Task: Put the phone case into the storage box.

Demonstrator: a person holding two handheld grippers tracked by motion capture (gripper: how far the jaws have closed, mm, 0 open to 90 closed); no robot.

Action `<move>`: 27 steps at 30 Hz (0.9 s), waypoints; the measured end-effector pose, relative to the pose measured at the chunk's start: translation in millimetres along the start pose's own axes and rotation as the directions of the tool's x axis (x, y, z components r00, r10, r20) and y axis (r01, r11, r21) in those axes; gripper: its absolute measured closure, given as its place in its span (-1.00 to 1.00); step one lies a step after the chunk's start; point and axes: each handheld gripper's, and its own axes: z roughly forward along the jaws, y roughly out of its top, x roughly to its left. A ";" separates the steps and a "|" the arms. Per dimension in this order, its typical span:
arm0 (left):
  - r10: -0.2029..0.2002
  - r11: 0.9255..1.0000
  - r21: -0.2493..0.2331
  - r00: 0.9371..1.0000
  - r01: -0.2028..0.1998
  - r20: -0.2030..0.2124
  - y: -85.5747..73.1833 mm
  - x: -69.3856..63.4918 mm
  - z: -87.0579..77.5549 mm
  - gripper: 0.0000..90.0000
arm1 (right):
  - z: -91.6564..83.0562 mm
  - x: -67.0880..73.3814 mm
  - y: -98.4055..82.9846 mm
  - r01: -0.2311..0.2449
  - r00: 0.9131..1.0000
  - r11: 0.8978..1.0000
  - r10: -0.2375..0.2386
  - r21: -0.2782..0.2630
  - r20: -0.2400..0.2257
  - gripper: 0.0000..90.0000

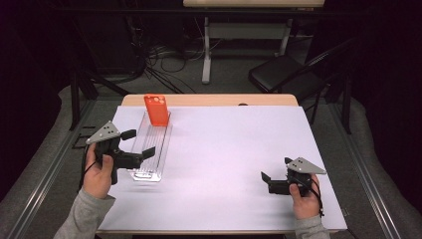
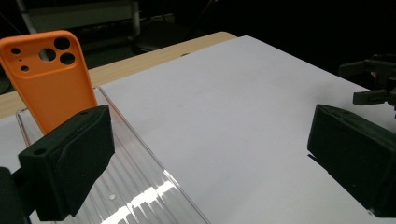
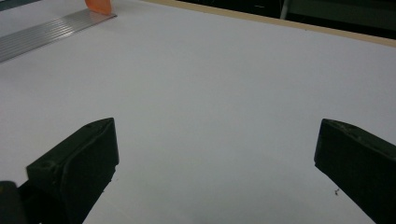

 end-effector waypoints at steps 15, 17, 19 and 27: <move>0.023 1.000 0.003 1.000 -0.023 0.002 -42.5 -9.5 1.2 -0.97 | -4.5 5.0 3.3 0.020 1.000 1.000 -0.020 -0.007 -0.003 -1.00; 0.029 1.000 -0.002 1.000 -0.029 0.002 -46.3 -10.4 1.6 -0.97 | -5.6 5.7 4.1 0.025 1.000 1.000 -0.025 -0.013 -0.003 -1.00; 0.032 0.999 -0.011 0.999 -0.032 0.003 -49.9 -10.9 1.7 -0.97 | -6.9 6.9 4.5 0.027 1.000 1.000 -0.027 -0.014 0.000 -1.00; 0.020 0.999 -0.048 1.000 -0.020 0.011 -64.4 -10.1 -1.0 -0.97 | -14.9 11.9 3.2 0.044 0.999 0.999 -0.044 -0.013 -0.001 -1.00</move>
